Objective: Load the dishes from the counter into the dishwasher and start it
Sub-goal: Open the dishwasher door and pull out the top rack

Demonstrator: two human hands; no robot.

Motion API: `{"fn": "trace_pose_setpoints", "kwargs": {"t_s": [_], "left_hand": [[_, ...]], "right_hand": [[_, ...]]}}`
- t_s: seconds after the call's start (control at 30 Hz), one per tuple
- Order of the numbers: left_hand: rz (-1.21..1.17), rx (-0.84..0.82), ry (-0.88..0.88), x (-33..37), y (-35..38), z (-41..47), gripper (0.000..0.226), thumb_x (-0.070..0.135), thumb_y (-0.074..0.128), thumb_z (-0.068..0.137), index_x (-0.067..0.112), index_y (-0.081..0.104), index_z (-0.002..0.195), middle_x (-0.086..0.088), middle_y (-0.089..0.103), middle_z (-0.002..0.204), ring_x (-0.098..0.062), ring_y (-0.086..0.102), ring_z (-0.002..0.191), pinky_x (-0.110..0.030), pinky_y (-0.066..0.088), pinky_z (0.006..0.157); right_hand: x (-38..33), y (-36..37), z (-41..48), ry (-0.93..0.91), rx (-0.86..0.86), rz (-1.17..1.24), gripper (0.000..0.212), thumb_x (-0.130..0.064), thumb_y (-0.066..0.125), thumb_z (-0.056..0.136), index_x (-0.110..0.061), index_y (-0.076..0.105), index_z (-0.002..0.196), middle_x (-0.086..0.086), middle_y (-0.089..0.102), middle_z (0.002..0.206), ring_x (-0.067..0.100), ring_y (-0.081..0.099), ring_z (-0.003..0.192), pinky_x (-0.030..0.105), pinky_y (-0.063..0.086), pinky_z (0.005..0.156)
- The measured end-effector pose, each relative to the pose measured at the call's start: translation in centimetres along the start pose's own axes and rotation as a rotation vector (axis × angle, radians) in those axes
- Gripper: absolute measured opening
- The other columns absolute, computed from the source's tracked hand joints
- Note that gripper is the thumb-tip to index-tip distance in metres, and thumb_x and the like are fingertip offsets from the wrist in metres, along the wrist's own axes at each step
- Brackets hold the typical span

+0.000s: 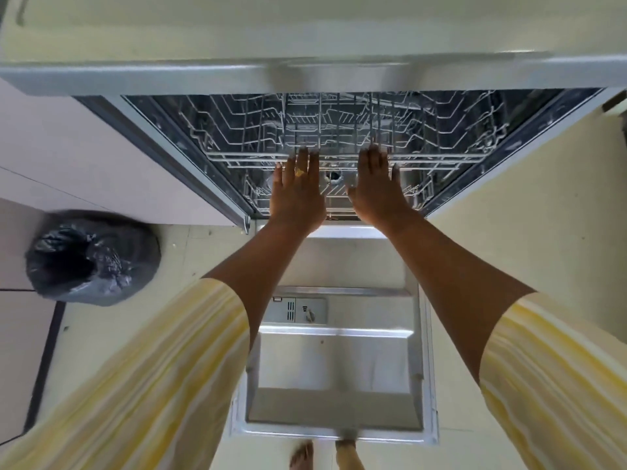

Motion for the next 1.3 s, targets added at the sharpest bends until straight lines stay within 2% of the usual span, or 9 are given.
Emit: {"fn": "trace_pose_setpoints", "kwargs": {"t_s": [0.07, 0.23, 0.47, 0.57, 0.7, 0.83, 0.97, 1.1, 1.3], "left_hand": [[0.018, 0.024, -0.005, -0.5, 0.4, -0.3, 0.078, 0.015, 0.046, 0.090, 0.016, -0.002, 0.150, -0.008, -0.003, 0.158, -0.033, -0.001, 0.145, -0.046, -0.002, 0.116], [0.035, 0.062, -0.049, -0.9, -0.5, 0.2, 0.080, 0.023, 0.056, 0.086, 0.020, 0.007, 0.150, -0.003, 0.013, 0.156, -0.036, 0.003, 0.143, -0.048, -0.004, 0.115], [0.079, 0.005, 0.025, -0.7, -0.2, -2.1, 0.075, 0.018, 0.046, 0.087, 0.013, 0.007, 0.150, -0.008, 0.013, 0.156, -0.028, 0.003, 0.145, -0.048, -0.009, 0.114], [0.067, 0.017, 0.060, -0.9, 0.1, -4.1, 0.075, 0.015, 0.049, 0.085, 0.011, 0.010, 0.149, -0.011, 0.020, 0.153, -0.027, 0.009, 0.144, -0.046, -0.005, 0.116], [0.147, -0.017, 0.106, -1.2, 0.2, -6.1, 0.069, 0.021, 0.044, 0.088, 0.013, 0.012, 0.149, -0.010, 0.018, 0.155, -0.024, 0.013, 0.145, -0.052, -0.010, 0.113], [0.183, -0.127, 0.108, -1.4, 0.4, -7.8, 0.069, 0.028, 0.042, 0.091, 0.017, 0.006, 0.150, -0.007, 0.012, 0.157, -0.023, 0.009, 0.145, -0.054, -0.015, 0.110], [0.146, -0.217, 0.144, -1.0, 1.2, -10.7, 0.068, 0.023, 0.040, 0.091, 0.015, 0.007, 0.150, -0.011, 0.008, 0.157, -0.029, 0.006, 0.145, -0.049, -0.009, 0.114], [0.116, -0.256, 0.157, -0.4, 2.2, -14.0, 0.068, 0.019, 0.045, 0.089, 0.011, 0.014, 0.148, -0.016, 0.013, 0.154, -0.036, 0.012, 0.141, -0.046, 0.003, 0.117], [0.061, -0.299, 0.156, 0.5, 2.7, -18.2, 0.065, 0.013, 0.044, 0.089, 0.007, 0.015, 0.147, -0.020, 0.014, 0.151, -0.037, 0.015, 0.139, -0.045, 0.005, 0.117]], "right_hand": [[-0.1, 0.3, 0.1, 0.000, 0.012, 0.005, 0.065, -0.024, 0.038, 0.100, -0.001, 0.000, 0.147, 0.017, -0.005, 0.156, 0.030, -0.004, 0.145, 0.047, 0.003, 0.115], [-0.3, -0.8, 0.6, 0.018, 0.018, -0.095, 0.060, -0.019, 0.041, 0.097, 0.000, 0.011, 0.146, 0.016, 0.015, 0.153, 0.031, 0.013, 0.142, 0.049, 0.007, 0.115], [-0.8, -0.2, -1.8, 0.072, 0.054, -0.160, 0.056, -0.018, 0.045, 0.095, 0.000, 0.022, 0.143, 0.018, 0.032, 0.146, 0.033, 0.027, 0.136, 0.047, 0.008, 0.115], [-1.2, 1.1, -3.6, 0.104, 0.044, -0.166, 0.057, -0.013, 0.045, 0.093, -0.001, 0.020, 0.143, 0.017, 0.033, 0.145, 0.033, 0.027, 0.135, 0.046, 0.008, 0.115], [-1.5, 1.8, -5.4, 0.147, -0.003, -0.161, 0.060, -0.012, 0.046, 0.091, -0.003, 0.019, 0.144, 0.016, 0.030, 0.147, 0.032, 0.026, 0.136, 0.046, 0.009, 0.115], [-1.6, 2.2, -7.3, 0.161, -0.055, -0.144, 0.059, -0.015, 0.049, 0.090, -0.007, 0.025, 0.143, 0.012, 0.034, 0.145, 0.029, 0.030, 0.135, 0.045, 0.009, 0.116], [-1.6, 3.2, -10.3, 0.152, -0.074, -0.176, 0.055, -0.024, 0.052, 0.089, -0.011, 0.035, 0.140, 0.013, 0.039, 0.143, 0.028, 0.032, 0.134, 0.045, 0.008, 0.116], [-1.5, 4.3, -13.4, 0.169, -0.118, -0.152, 0.048, -0.026, 0.051, 0.090, -0.013, 0.044, 0.135, 0.011, 0.048, 0.137, 0.028, 0.041, 0.128, 0.044, 0.013, 0.115], [-1.6, 5.1, -17.6, 0.174, -0.179, -0.148, 0.049, -0.024, 0.049, 0.090, -0.012, 0.041, 0.137, 0.011, 0.046, 0.138, 0.028, 0.040, 0.129, 0.044, 0.016, 0.114]]}}
Point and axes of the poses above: each hand's wrist, its own z-axis towards the middle knuckle, its own y-axis out of the palm, x = y × z, the point moved 6 cm from there along z, towards the middle knuckle
